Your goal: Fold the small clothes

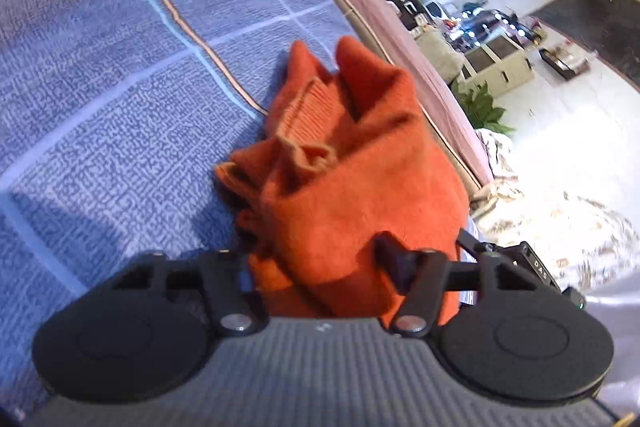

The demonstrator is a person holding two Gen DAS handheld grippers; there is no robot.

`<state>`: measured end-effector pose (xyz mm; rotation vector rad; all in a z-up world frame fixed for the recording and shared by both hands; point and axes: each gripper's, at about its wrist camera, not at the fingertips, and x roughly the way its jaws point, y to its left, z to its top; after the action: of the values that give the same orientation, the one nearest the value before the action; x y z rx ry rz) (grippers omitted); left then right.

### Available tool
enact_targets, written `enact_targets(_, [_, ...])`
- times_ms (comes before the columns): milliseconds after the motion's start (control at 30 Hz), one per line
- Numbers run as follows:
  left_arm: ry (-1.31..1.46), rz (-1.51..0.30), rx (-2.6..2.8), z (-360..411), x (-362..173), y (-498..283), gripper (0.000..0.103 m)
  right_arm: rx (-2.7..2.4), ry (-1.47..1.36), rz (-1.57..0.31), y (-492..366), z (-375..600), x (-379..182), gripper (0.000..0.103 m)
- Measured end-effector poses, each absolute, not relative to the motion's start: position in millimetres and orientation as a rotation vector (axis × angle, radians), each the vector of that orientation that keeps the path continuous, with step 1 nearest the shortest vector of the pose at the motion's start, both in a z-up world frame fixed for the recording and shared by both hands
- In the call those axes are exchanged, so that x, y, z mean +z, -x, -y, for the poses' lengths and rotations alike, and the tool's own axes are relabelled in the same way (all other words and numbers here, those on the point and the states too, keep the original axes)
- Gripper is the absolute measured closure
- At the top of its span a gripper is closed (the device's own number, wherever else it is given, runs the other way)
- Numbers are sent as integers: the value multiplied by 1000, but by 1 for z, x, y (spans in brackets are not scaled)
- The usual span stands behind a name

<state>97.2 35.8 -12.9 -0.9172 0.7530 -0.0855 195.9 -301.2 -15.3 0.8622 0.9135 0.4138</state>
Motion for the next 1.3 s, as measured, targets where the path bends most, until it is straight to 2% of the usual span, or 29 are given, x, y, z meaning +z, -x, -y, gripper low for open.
enact_targets(33, [957, -755, -84, -38, -16, -102, 59, 416, -879, -910, -201, 293, -17, 0])
enact_targets(133, [978, -766, -79, -41, -19, -119, 66, 412, -860, -894, -214, 273, -19, 0])
enact_targets(233, [908, -768, -70, -35, -6, -123, 73, 383, -886, -900, -217, 270, -17, 24])
enact_targets(333, [757, -786, -65, -24, 20, -129, 75, 387, -827, -897, -211, 272, 0, 35])
enact_targets(400, [651, -778, -76, -18, 45, -129, 76, 401, -785, -875, -208, 269, 18, 37])
enact_targets(667, [400, -632, -86, -28, 151, -104, 76, 569, -582, -720, -208, 215, 138, 39])
enact_targets(867, [336, -511, -17, -107, 250, -55, 76, 757, -609, -652, -230, 136, 217, 39])
enact_targets(1033, [312, -423, 132, -205, 336, 9, 74, 957, -702, -663, -246, 41, 251, 39])
enact_targets(1167, [362, -453, 263, -270, 349, 29, 73, 1054, -742, -724, -247, -36, 247, 39])
enact_targets(1300, [543, -580, 332, -329, 296, 39, 70, 962, -683, -906, -246, -80, 198, 38])
